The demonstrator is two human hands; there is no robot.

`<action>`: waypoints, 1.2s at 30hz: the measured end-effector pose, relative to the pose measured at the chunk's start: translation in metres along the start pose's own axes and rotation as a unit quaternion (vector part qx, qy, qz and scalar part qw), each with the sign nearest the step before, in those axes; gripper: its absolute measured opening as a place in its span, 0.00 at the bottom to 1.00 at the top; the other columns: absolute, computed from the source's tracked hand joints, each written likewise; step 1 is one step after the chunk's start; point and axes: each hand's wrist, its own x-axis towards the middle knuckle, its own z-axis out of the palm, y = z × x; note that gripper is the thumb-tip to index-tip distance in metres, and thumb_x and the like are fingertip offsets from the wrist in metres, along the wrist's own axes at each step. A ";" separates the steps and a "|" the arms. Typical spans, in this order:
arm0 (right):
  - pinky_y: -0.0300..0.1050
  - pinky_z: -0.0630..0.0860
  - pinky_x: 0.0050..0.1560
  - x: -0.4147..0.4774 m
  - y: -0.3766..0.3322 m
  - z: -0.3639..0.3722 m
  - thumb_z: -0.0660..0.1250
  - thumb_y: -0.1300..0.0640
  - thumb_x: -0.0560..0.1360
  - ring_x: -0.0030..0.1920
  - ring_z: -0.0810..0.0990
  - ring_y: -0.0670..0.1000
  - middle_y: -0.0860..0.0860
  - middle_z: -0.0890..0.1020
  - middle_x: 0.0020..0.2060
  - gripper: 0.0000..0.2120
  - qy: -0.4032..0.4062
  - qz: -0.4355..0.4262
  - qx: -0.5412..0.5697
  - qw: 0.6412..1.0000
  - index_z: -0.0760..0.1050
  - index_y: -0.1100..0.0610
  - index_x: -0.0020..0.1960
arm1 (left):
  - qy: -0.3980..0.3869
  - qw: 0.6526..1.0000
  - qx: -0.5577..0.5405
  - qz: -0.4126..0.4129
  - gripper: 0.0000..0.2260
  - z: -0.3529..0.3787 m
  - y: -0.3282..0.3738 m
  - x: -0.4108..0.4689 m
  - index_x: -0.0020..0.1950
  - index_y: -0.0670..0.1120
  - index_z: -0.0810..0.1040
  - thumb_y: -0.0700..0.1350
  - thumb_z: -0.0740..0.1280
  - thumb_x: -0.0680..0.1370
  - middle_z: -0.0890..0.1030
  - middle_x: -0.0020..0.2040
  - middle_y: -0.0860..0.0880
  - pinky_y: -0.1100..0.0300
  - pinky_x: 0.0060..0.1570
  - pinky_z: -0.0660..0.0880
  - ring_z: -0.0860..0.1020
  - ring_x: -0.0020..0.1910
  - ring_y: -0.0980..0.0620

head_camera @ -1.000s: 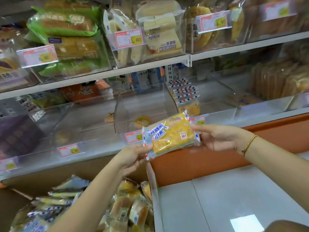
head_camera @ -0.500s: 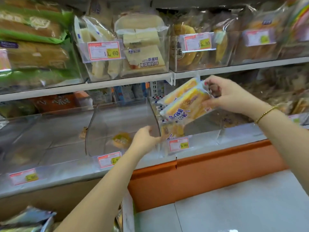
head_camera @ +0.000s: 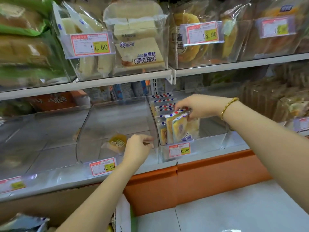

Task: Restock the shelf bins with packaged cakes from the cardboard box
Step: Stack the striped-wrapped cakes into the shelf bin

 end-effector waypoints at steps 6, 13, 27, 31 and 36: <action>0.43 0.69 0.58 0.023 0.007 0.011 0.73 0.56 0.72 0.60 0.72 0.50 0.50 0.74 0.64 0.28 -0.044 0.039 0.061 0.996 0.69 0.49 0.69 | 0.048 0.998 -0.025 0.036 0.15 -0.002 0.020 -0.002 0.64 0.46 0.78 0.40 0.65 0.78 0.80 0.59 0.50 0.66 0.54 0.70 0.75 0.53 0.58; 0.46 0.69 0.63 0.014 0.016 0.021 0.75 0.57 0.70 0.66 0.71 0.51 0.47 0.73 0.66 0.32 -0.052 0.052 0.098 0.992 0.68 0.49 0.71 | -0.005 0.966 0.202 0.164 0.12 -0.019 0.047 0.046 0.59 0.50 0.81 0.48 0.68 0.77 0.78 0.59 0.47 0.54 0.57 0.73 0.73 0.59 0.47; 0.44 0.72 0.60 0.005 0.021 0.030 0.66 0.57 0.78 0.59 0.75 0.48 0.47 0.78 0.61 0.17 -0.057 0.003 0.085 0.995 0.76 0.47 0.66 | -0.100 0.905 0.383 0.158 0.08 -0.005 0.066 0.097 0.54 0.47 0.81 0.46 0.66 0.77 0.78 0.45 0.49 0.57 0.46 0.67 0.75 0.45 0.48; 0.41 0.71 0.55 0.008 0.018 0.029 0.66 0.57 0.78 0.58 0.75 0.48 0.48 0.78 0.60 0.17 -0.067 -0.004 0.073 0.995 0.76 0.48 0.65 | -0.162 0.909 0.365 0.119 0.09 -0.008 0.075 0.105 0.53 0.43 0.81 0.45 0.67 0.77 0.80 0.47 0.47 0.55 0.45 0.76 0.78 0.45 0.47; 0.40 0.71 0.56 0.000 0.020 0.029 0.66 0.58 0.78 0.55 0.72 0.45 0.46 0.77 0.61 0.17 -0.066 -0.002 0.104 0.992 0.76 0.48 0.66 | -0.197 0.914 0.330 0.131 0.10 -0.007 0.072 0.105 0.55 0.45 0.82 0.46 0.69 0.76 0.81 0.53 0.46 0.55 0.50 0.76 0.78 0.49 0.47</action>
